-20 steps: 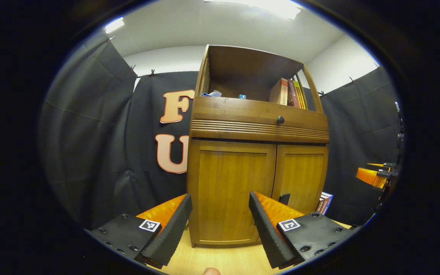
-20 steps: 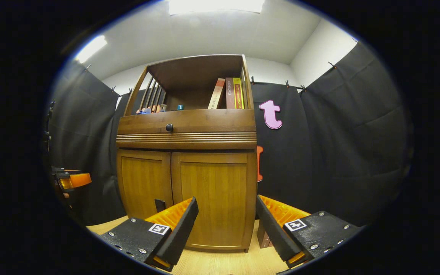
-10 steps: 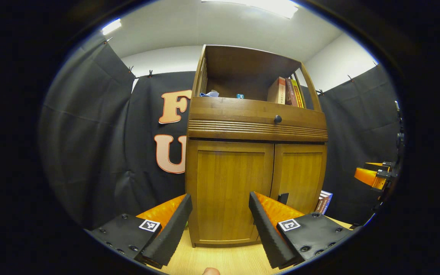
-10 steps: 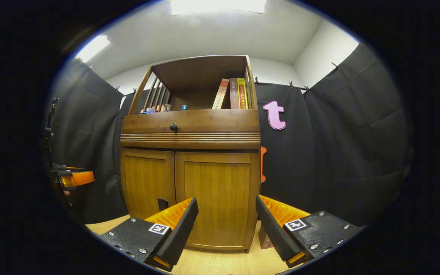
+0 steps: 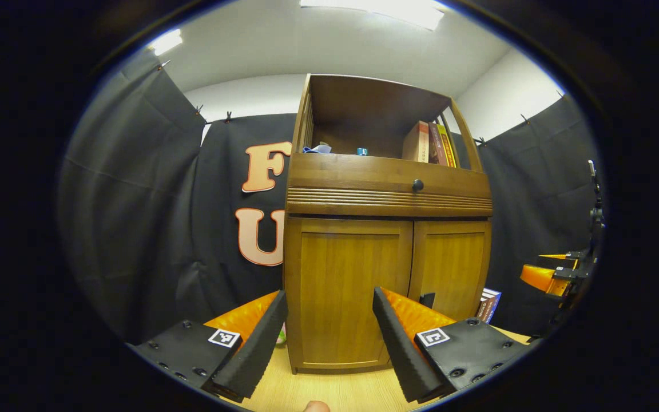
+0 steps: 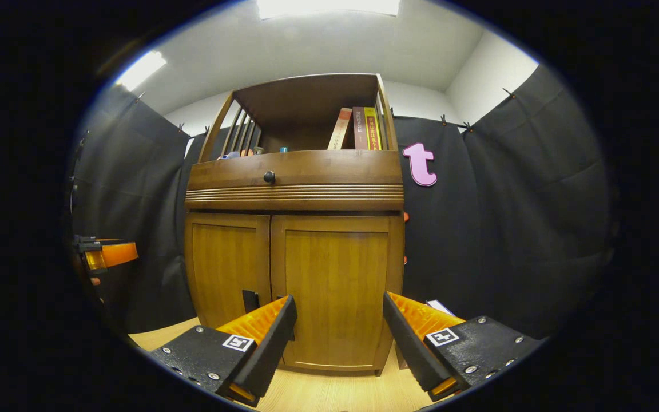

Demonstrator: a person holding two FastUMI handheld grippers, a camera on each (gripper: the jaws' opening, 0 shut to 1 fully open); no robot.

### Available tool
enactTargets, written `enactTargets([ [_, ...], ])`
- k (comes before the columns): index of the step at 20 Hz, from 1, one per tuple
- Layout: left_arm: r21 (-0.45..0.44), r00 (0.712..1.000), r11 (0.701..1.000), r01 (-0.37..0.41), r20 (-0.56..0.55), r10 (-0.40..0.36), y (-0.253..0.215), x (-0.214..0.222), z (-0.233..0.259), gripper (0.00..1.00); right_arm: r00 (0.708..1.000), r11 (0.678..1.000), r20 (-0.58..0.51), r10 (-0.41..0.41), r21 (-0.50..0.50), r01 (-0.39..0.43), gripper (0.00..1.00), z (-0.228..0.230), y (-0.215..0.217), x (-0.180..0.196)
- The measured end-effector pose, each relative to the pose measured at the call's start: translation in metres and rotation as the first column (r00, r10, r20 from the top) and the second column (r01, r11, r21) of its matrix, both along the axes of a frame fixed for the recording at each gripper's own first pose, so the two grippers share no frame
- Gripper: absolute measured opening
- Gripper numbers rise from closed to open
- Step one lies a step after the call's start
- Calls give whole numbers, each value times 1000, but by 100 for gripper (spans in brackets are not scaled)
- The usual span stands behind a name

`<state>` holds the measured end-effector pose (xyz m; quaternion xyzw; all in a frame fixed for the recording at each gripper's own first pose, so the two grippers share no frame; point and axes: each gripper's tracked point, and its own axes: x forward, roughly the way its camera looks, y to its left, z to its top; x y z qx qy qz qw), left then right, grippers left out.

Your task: Open the right door of the double-door shoe cabinet with the right hand, and open the left door with the left hand.

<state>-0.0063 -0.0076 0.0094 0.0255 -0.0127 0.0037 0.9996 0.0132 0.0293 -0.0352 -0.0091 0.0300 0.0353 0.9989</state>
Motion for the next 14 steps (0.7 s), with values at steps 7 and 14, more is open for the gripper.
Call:
enactTargets([
  [7,4,1000,1000,3,4,-3,-2,-8,4,96,998,999,-50,33,20,-32,100,-32,20,13],
  [14,16,1000,1000,-16,1,16,9,-8,3,94,997,999,-77,31,23,-29,94,-74,47,51],
])
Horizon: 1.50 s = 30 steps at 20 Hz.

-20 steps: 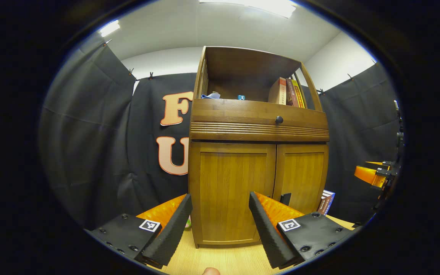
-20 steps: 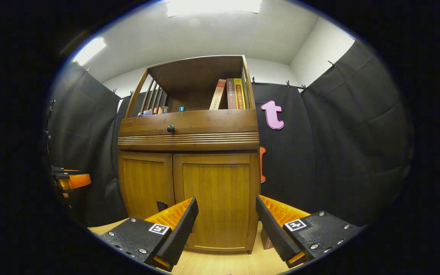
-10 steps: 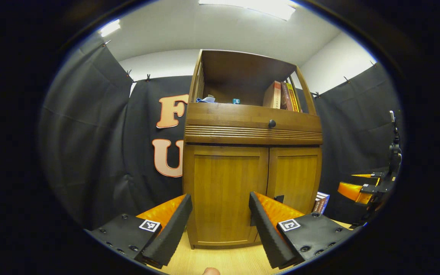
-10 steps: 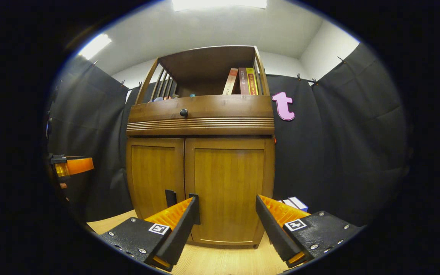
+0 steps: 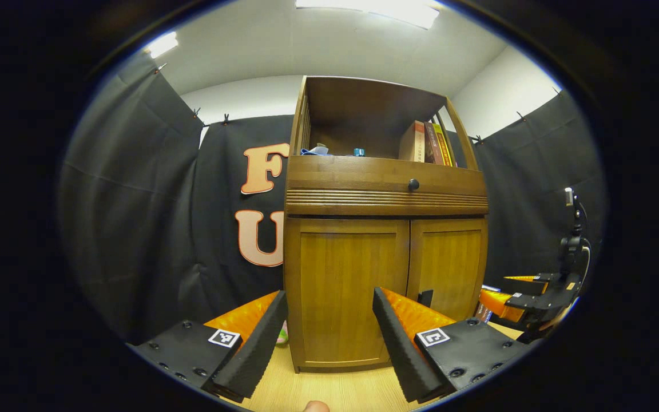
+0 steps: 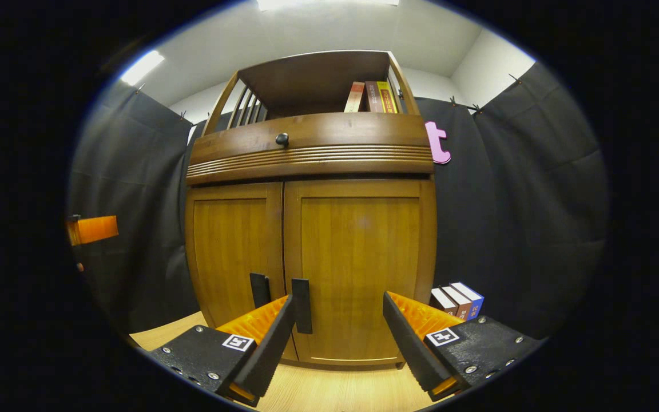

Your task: Open the right door of the double-door shoe cabinet with the right hand, and open the left door with the left hand.

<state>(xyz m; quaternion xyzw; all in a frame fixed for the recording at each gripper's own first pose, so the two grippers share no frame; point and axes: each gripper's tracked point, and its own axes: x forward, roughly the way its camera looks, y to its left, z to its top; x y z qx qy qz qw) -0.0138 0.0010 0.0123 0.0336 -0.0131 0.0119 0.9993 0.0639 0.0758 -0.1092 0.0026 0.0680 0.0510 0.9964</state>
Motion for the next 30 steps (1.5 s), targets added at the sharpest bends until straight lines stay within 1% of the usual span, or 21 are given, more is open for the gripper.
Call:
enactTargets([
  [2,2,1000,1000,-15,3,15,9,-6,0,94,999,999,-22,28,17,-27,94,-11,17,8],
  [4,2,1000,1000,-22,-3,22,13,-5,-2,95,996,996,-55,67,63,-64,94,-27,31,13],
  [5,4,1000,1000,-25,-8,25,13,-4,-3,95,995,995,-70,73,80,-67,94,-35,35,18],
  [7,8,1000,1000,-26,-13,26,14,-7,-5,96,994,995,-82,66,75,-59,94,-47,37,31],
  [9,9,1000,1000,-26,-11,26,16,-7,-4,94,995,997,-83,59,58,-54,94,-55,43,46],
  [11,9,1000,1000,-30,-8,30,18,-9,-4,94,995,998,-85,49,37,-46,94,-67,44,58],
  [13,12,999,999,-32,-10,32,20,-9,-5,94,996,1000,-90,21,24,-19,94,-78,41,68],
  [14,12,999,999,-35,-7,35,22,-9,-5,94,995,999,-92,25,24,-23,100,-81,43,73],
  [16,15,999,999,-46,-5,46,26,-9,-4,94,995,999,-94,34,35,-31,100,-85,49,82],
  [18,21,999,998,-52,-4,52,28,-8,-3,94,995,999,-92,28,41,-24,80,-90,51,88],
  [19,22,999,998,-52,-4,52,28,-8,-3,94,996,999,-88,19,40,-16,87,-90,51,91],
  [20,24,999,998,-52,-3,52,27,-8,-4,94,996,999,-87,12,39,-8,85,-92,50,95],
  [25,15,999,999,-34,-12,34,25,-6,-8,95,992,999,-123,14,43,-9,69,-107,56,107],
  [26,14,999,999,-34,-15,35,27,-6,-10,95,992,999,-126,17,43,-11,55,-108,58,108],
  [27,12,999,999,-34,-19,34,28,-5,-11,96,992,999,-125,13,41,-8,70,-109,58,109],
  [28,10,999,999,-34,-23,34,28,-5,-13,94,993,999,-120,15,41,-10,46,-107,60,111],
  [29,6,999,999,-37,-26,37,30,-5,-14,95,993,999,-120,16,43,-11,52,-108,61,112],
  [30,2,999,999,-40,-30,40,32,-5,-16,95,992,999,-127,17,49,-11,49,-109,63,112],
])
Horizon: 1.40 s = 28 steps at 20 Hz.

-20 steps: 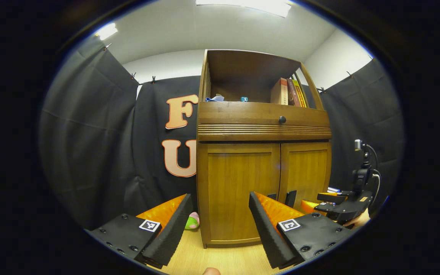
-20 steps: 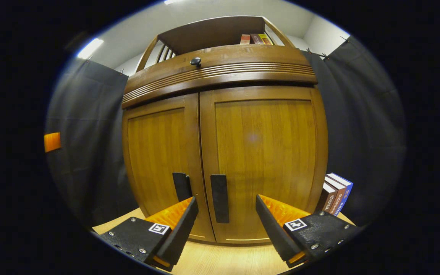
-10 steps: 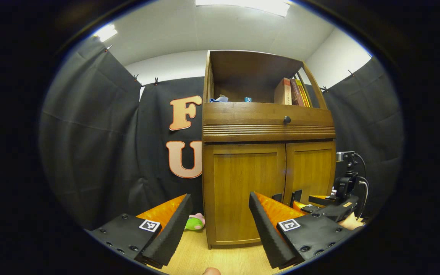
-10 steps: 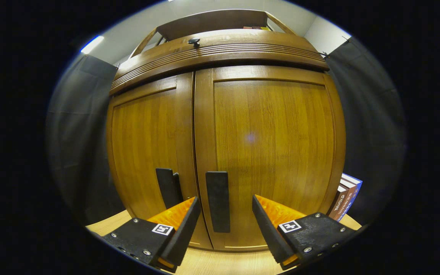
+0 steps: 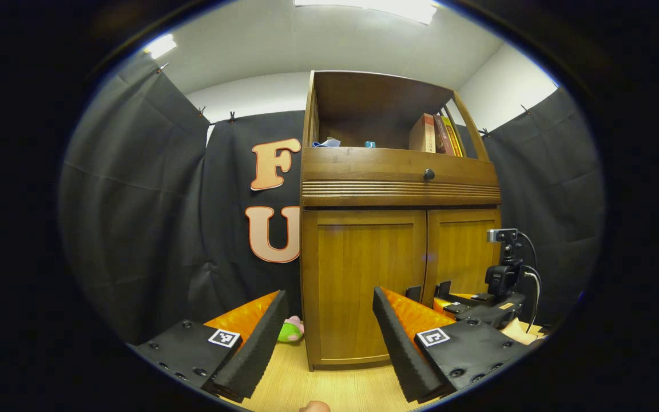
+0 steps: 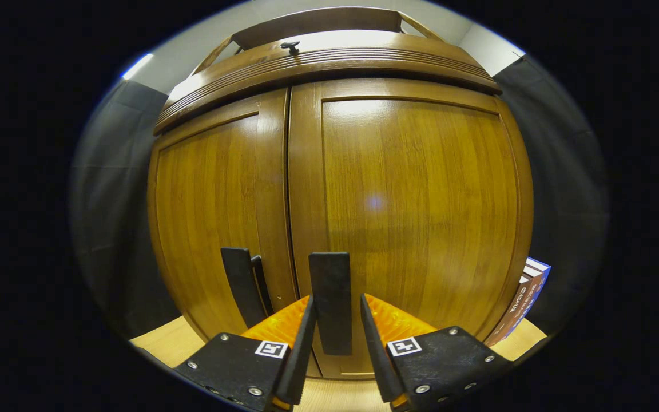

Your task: Open the right door of the double-door shoe cabinet with the right hand, and open the left door with the left hand.

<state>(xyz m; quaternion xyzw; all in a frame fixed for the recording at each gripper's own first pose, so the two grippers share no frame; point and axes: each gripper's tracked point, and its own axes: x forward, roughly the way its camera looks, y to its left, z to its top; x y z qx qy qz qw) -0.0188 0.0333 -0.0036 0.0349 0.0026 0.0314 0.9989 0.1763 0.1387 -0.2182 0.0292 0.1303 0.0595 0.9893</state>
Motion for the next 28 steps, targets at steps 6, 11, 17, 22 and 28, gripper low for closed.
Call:
enactTargets([
  [6,16,1000,1000,-17,-10,18,4,1,-2,96,1000,1000,-17,10,7,-10,36,-3,2,-1],
  [11,6,1000,1000,-11,-21,11,-1,0,-6,95,999,999,2,34,3,-34,34,0,-1,-20],
  [17,-4,999,1000,-8,-45,8,-6,3,-17,95,995,995,-6,95,41,-94,41,10,-13,-61],
  [22,2,999,1000,-6,-50,6,-8,2,-19,95,992,990,4,129,62,-129,31,20,-31,-95],
  [28,9,999,1000,3,-41,-3,-16,-4,-20,95,989,986,1,150,76,-150,31,30,-58,-132],
])
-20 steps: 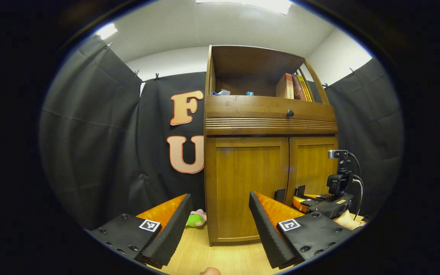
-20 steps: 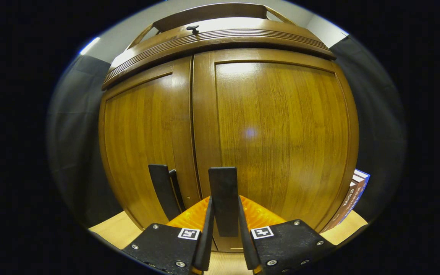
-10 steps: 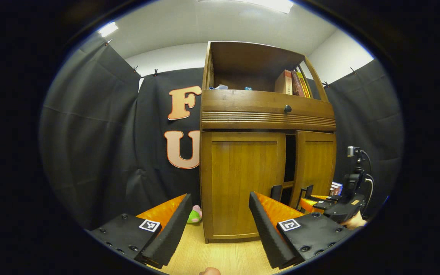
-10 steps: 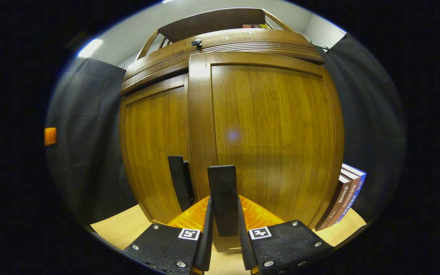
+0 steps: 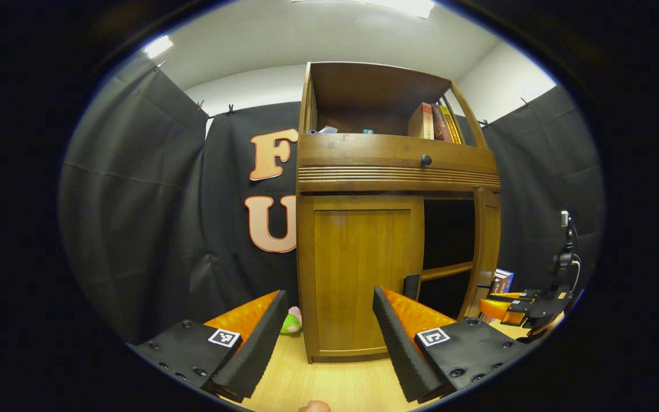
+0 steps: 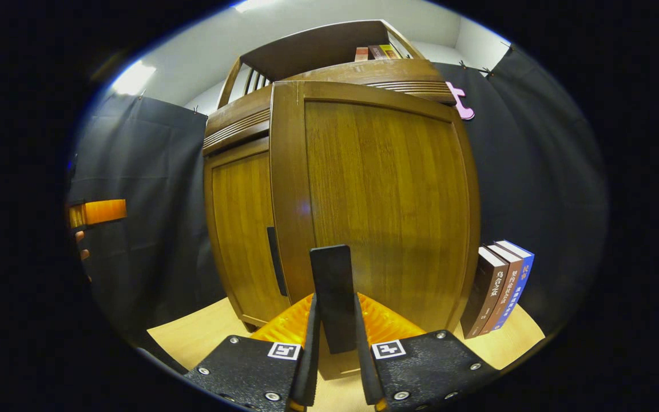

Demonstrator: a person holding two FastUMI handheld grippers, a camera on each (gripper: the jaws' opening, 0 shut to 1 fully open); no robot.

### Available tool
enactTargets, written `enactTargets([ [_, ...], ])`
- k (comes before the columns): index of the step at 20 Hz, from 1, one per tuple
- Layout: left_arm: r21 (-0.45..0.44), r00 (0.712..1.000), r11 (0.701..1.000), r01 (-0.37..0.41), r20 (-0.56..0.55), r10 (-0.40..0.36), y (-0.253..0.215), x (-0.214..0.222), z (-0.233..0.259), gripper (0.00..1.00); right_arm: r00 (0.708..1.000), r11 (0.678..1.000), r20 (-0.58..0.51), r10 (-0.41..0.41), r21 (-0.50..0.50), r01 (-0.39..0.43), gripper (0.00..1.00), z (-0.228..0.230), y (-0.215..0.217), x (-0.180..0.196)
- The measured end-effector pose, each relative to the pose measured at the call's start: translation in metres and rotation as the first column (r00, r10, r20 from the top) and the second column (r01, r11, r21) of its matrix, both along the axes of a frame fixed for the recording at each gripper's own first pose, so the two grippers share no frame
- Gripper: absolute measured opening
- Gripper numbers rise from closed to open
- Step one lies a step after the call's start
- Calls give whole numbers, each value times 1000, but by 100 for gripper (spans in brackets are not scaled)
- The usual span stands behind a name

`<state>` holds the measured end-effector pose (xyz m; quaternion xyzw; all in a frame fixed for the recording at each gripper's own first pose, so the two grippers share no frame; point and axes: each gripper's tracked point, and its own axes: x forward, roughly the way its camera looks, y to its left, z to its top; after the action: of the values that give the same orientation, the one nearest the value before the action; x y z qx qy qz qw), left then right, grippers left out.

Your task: Open the right door of the double-door shoe cabinet with the right hand, and open the left door with the left hand.

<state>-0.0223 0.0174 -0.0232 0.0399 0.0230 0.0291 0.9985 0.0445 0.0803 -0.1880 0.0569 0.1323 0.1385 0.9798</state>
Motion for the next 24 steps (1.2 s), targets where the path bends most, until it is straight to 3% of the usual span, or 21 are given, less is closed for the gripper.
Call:
enactTargets([
  [1,-1,1000,1000,4,2,-4,-2,1,0,95,1000,1000,-3,1,-1,-1,31,1,-4,-5],
  [2,-2,1000,1000,8,2,-8,-3,1,0,95,1000,1000,-2,3,-2,-3,40,2,-10,-8],
  [3,-4,1000,1000,13,2,-13,-5,1,-1,95,1000,1000,-5,0,0,0,31,6,-13,-15],
  [4,-6,1000,1000,18,1,-18,-7,2,-1,95,1000,1000,-8,-3,4,3,30,8,-18,-19],
  [5,-8,1000,1000,22,-1,-22,-9,2,-1,95,1000,1000,-13,-4,5,4,30,9,-23,-25],
  [6,-10,1000,1000,28,-2,-28,-11,2,-3,95,1000,1000,-13,-6,3,6,36,11,-28,-30],
  [7,-11,999,999,32,-3,-32,-13,3,-4,95,1000,1000,-9,-10,-11,9,24,13,-33,-34],
  [8,-12,999,999,36,-4,-36,-14,3,-6,95,1000,1000,-4,-15,-24,15,31,14,-37,-38],
  [9,-13,999,999,41,-6,-41,-16,4,-7,95,1000,999,2,-21,-38,21,13,15,-43,-42],
  [10,-15,999,999,45,-9,-45,-18,5,-9,95,1000,999,3,-28,-47,28,21,16,-47,-44],
  [11,-17,999,999,49,-12,-49,-20,6,-10,95,999,998,3,-34,-50,34,20,16,-52,-47],
  [12,-18,998,998,53,-14,-54,-22,6,-12,95,999,998,2,-40,-52,40,11,17,-56,-50],
  [13,-18,998,998,57,-15,-58,-23,6,-13,95,999,997,3,-47,-56,47,17,18,-61,-52],
  [16,-24,998,997,67,-15,-67,-28,9,-14,95,997,994,11,-73,-76,74,23,21,-74,-60],
  [18,-33,997,997,70,-17,-71,-30,10,-16,95,995,991,14,-100,-92,101,5,21,-86,-64],
  [19,-37,997,997,74,-16,-75,-31,11,-16,95,993,988,16,-114,-101,115,20,23,-91,-66],
  [20,-38,997,996,78,-14,-79,-33,12,-16,96,992,986,18,-127,-111,128,11,23,-97,-68],
  [24,-32,996,996,85,-11,-85,-37,15,-17,95,982,974,17,-187,-125,188,8,27,-120,-75],
])
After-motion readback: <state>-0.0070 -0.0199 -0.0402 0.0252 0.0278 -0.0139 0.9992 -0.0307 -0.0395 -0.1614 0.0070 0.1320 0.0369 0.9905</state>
